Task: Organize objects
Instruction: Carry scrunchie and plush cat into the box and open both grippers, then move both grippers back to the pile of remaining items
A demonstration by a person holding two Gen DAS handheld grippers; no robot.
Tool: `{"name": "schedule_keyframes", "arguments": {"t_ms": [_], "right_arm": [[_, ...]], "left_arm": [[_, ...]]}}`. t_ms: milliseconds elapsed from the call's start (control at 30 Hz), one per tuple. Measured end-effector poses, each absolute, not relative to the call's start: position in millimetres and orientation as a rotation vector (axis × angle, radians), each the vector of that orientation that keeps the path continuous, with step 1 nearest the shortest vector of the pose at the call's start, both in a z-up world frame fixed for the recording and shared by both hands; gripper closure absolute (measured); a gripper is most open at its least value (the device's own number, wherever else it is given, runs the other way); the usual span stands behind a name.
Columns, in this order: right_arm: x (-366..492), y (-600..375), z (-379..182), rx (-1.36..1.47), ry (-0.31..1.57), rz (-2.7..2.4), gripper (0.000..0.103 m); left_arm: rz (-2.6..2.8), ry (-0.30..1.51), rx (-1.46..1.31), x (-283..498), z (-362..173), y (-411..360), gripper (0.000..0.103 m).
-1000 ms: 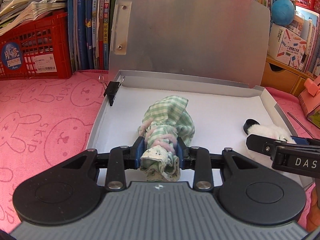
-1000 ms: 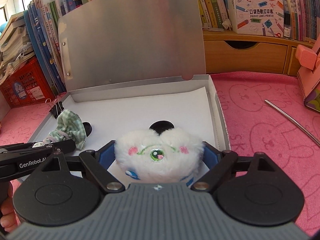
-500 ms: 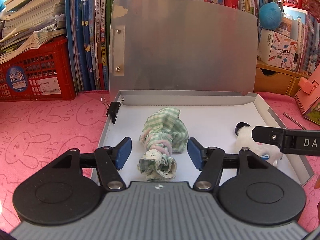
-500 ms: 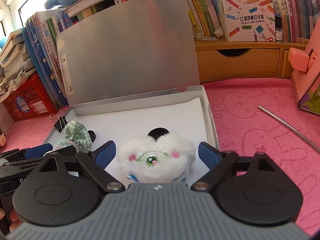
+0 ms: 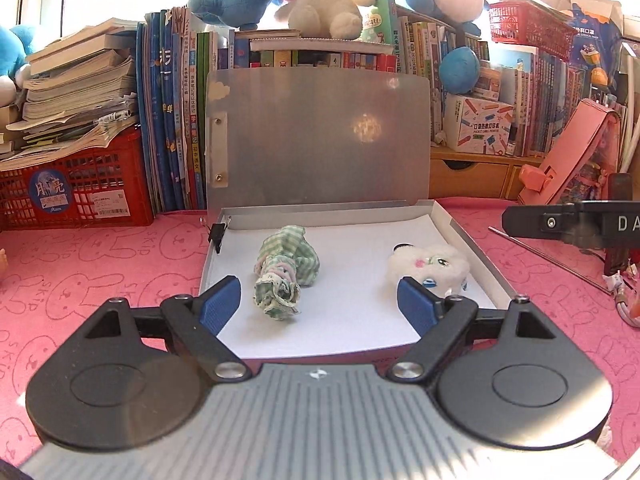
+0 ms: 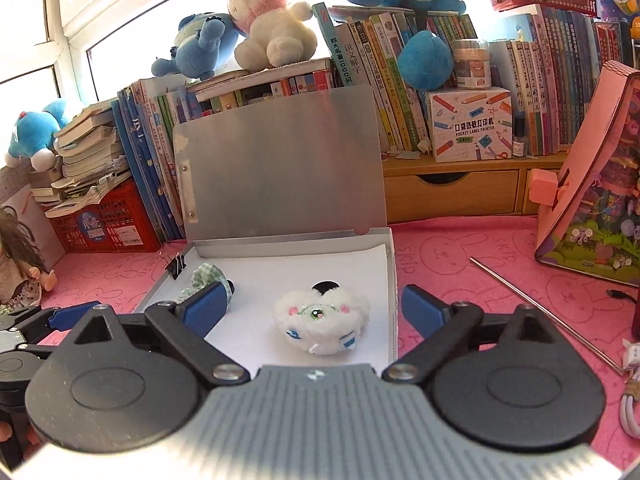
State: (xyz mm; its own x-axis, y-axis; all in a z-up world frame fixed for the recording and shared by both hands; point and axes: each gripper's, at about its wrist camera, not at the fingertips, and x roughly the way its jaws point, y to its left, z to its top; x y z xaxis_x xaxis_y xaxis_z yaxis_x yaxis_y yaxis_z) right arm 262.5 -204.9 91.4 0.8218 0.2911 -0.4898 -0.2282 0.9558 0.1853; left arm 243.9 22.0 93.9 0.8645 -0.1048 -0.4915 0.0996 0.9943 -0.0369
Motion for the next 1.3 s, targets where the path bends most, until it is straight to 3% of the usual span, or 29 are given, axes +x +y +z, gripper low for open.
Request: {"name": "schedule_keyframes", "arguments": {"t_ms": [733, 1300], "right_arm": [[68.6, -214.6, 60.0, 0.003, 0.403, 0.372, 0.000], [9.4, -197.7, 24.0, -0.088, 0.433, 0.366, 0.000]], "left_arm": [[-0.236, 0.455, -0.086, 75.3, 66.0, 31.9, 0.006], [-0.237, 0.489, 0.012, 5.5, 23.8, 15.7, 0.006]]}}
